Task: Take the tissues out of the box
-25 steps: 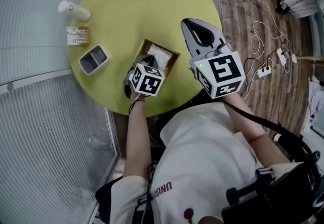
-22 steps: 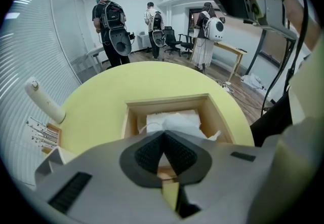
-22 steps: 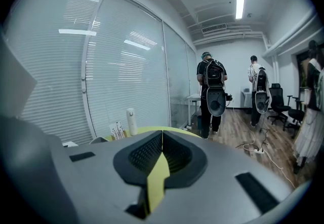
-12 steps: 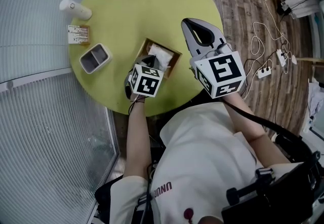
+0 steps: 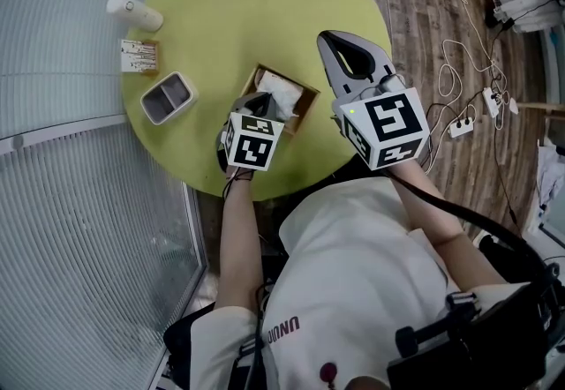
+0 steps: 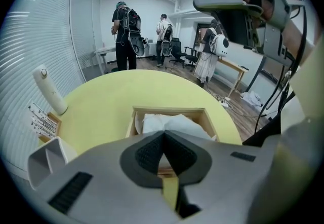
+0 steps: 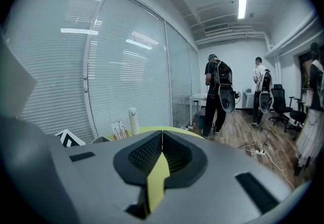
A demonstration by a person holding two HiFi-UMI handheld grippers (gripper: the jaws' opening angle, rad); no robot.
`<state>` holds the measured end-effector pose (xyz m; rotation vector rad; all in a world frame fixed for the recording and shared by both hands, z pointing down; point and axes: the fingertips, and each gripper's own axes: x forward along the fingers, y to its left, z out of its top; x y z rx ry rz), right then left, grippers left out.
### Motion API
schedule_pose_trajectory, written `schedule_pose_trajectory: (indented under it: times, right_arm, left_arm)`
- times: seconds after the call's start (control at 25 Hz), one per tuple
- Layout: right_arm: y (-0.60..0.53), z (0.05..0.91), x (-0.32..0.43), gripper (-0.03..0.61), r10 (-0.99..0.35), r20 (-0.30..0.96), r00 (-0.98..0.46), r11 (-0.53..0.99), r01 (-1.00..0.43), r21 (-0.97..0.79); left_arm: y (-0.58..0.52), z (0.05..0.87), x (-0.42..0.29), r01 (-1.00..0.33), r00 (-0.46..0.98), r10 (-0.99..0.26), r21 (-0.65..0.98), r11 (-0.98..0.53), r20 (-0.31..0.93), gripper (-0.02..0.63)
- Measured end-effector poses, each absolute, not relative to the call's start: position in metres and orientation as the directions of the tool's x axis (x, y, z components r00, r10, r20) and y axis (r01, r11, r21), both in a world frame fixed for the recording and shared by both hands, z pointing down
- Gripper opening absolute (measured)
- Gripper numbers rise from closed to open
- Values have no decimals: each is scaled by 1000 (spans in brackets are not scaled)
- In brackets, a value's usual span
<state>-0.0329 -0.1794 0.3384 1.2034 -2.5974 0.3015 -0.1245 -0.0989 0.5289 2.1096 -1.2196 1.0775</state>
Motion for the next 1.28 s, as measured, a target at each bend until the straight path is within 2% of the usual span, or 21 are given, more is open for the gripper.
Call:
schedule_pose_trajectory:
  times: [1.28]
  right_arm:
    - [-176,335,-34,20,-719,313,-620,631,-772,-78]
  left_arm:
    - [-98,504,-127,-882,293,-550,-1,-471,782,9]
